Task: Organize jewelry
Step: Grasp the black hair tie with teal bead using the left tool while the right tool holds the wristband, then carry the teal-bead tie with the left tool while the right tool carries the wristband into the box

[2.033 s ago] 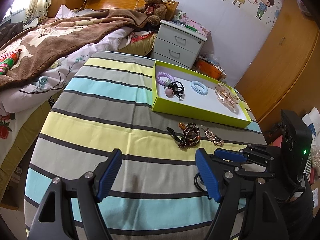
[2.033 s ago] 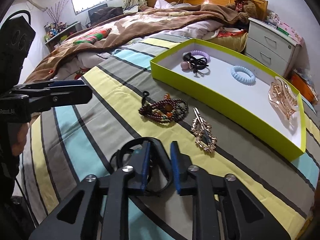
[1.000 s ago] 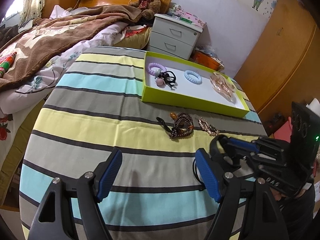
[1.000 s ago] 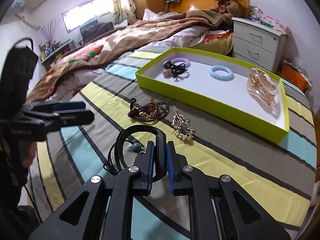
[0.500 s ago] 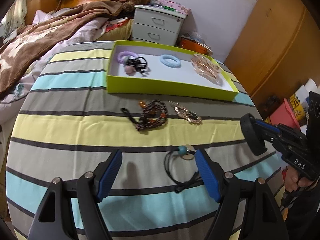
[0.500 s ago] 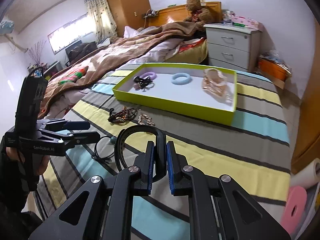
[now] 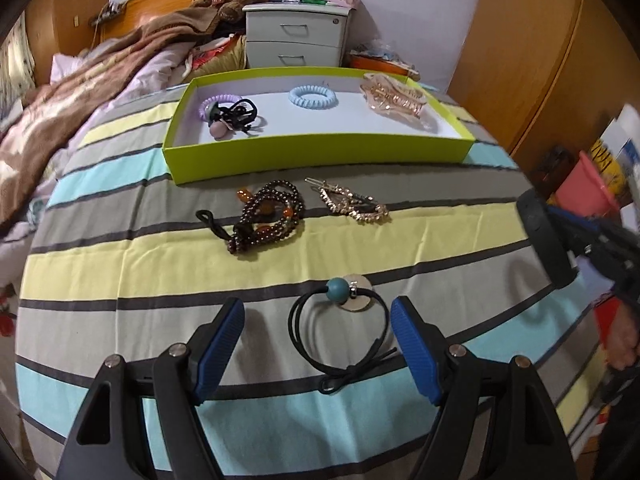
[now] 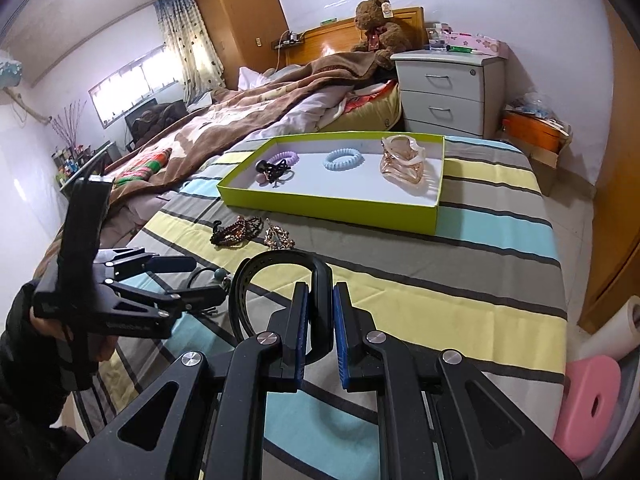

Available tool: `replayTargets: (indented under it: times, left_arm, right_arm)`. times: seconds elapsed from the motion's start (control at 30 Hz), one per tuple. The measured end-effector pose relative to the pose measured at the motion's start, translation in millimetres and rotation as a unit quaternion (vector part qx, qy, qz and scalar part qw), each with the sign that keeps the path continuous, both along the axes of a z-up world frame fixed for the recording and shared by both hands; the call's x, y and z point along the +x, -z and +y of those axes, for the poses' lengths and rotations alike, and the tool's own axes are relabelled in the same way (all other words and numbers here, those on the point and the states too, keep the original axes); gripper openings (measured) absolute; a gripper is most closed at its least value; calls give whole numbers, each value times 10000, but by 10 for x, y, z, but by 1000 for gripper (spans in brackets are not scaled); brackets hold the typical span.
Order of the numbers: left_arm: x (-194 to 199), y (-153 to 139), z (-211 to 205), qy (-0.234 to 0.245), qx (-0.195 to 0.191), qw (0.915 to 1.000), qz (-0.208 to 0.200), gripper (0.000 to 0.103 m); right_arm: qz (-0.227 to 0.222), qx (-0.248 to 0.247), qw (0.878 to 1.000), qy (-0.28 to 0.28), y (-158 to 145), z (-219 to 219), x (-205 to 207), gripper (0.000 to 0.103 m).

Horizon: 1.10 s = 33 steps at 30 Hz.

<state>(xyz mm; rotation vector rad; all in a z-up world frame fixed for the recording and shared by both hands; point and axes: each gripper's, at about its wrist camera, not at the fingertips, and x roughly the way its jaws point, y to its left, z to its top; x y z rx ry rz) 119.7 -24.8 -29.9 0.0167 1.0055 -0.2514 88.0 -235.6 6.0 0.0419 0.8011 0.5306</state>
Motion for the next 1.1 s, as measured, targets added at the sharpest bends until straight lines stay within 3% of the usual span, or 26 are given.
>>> replayTargets:
  times: [0.3,0.33,0.5,0.67,0.8,1.1]
  left_arm:
    - [28,37,-103,-30,168,9998,-73,76]
    - [20,39,-129,-17,229,9997,-106,74]
    - [18,10,-150,12,293,9994,-189,40]
    - [23,1,-102,-51,186,9996,-184,20]
    - [20,0,-92,-63,156,9997,-181,12]
    - [8,-51,-65,-114,-20,9996,-276,9]
  right_arm:
    - [-28,30,10000,-30,9,5,-11,13]
    - [-36,21,10000,-22,10,9,-9,13]
    - [-23,17,10000,-17,20,19,-10,13]
    - [-20,-2,10000,-23,28,39,-4,13]
    - [-12,-20,10000,-15,35,42,-5,13]
    - [-26,-33,10000,11,45,47,-7,13]
